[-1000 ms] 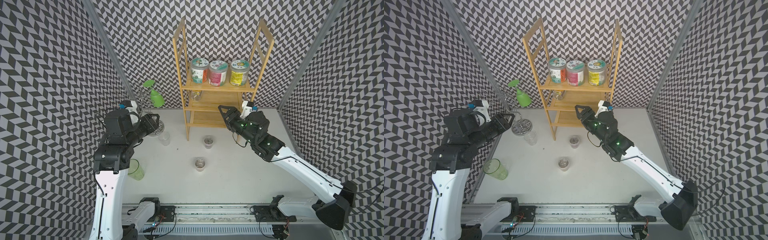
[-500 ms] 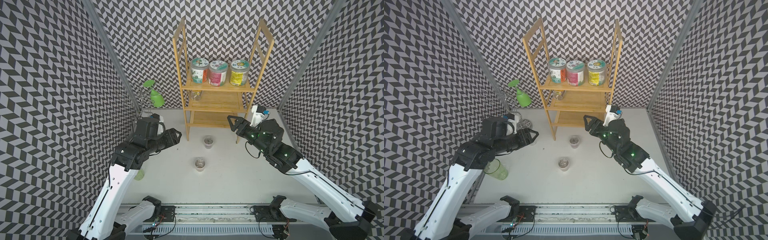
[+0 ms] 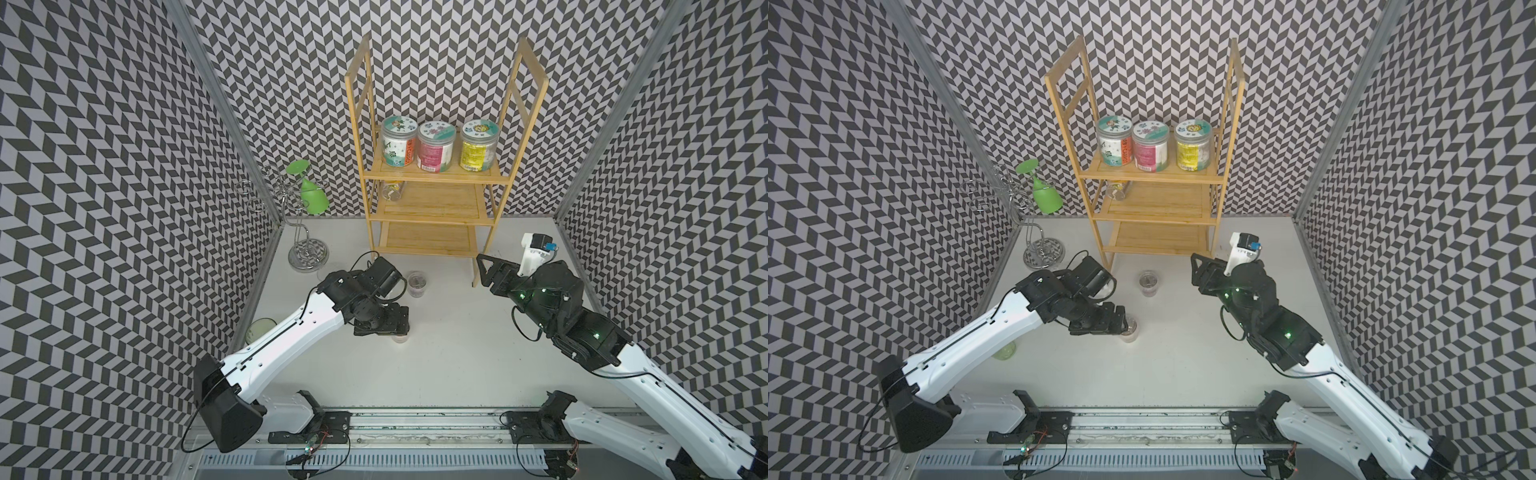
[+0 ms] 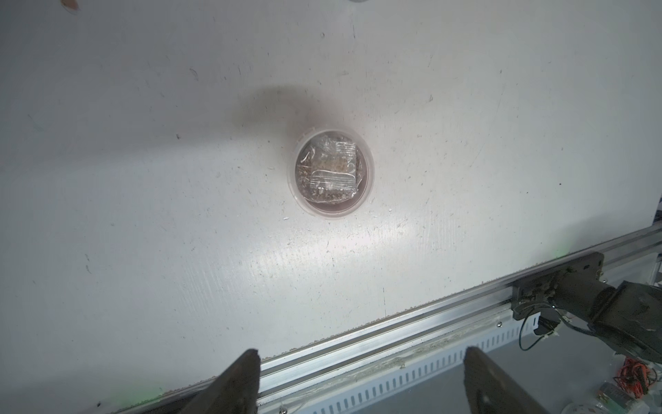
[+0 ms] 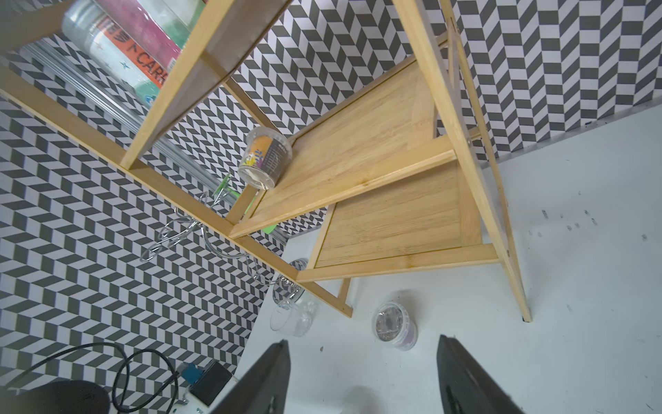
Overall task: Place the seed container on the shelf
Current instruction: Pick up the seed jar at the center of the board.
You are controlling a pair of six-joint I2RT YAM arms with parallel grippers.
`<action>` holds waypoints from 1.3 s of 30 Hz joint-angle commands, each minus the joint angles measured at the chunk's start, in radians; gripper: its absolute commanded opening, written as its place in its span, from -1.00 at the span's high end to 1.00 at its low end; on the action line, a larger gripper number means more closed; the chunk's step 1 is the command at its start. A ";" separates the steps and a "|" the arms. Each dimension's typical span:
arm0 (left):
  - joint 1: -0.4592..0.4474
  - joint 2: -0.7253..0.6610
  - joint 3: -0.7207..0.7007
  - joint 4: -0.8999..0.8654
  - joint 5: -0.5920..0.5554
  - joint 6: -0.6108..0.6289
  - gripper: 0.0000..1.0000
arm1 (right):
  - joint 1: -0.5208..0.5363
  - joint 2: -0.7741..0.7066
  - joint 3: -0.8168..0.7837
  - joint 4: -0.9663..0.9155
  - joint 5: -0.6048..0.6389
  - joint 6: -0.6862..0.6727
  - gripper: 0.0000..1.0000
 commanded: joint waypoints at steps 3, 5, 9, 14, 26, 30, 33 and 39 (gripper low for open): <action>-0.006 0.055 0.010 -0.002 -0.022 0.014 -0.89 | 0.006 -0.038 -0.010 -0.014 0.041 -0.021 -0.37; -0.009 0.094 0.006 0.009 -0.027 0.017 -0.90 | 0.005 -0.048 -0.015 -0.017 0.042 -0.027 -0.37; -0.019 0.158 0.011 0.045 -0.029 0.023 -0.92 | 0.006 -0.063 -0.016 -0.031 0.046 -0.033 -0.37; -0.030 0.233 0.043 0.067 -0.052 0.038 -0.93 | 0.006 -0.086 -0.020 -0.044 0.058 -0.045 -0.38; -0.048 0.357 0.068 0.070 -0.123 0.066 -0.99 | 0.005 -0.105 -0.018 -0.050 0.078 -0.084 -0.40; -0.055 0.382 0.075 0.075 -0.158 0.065 -0.99 | 0.005 -0.109 -0.019 -0.048 0.083 -0.093 -0.41; -0.055 0.395 0.075 0.091 -0.174 0.065 -0.98 | 0.004 -0.111 -0.023 -0.047 0.083 -0.099 -0.42; -0.055 0.413 0.044 0.143 -0.179 0.061 -0.96 | 0.004 -0.109 -0.017 -0.047 0.086 -0.112 -0.43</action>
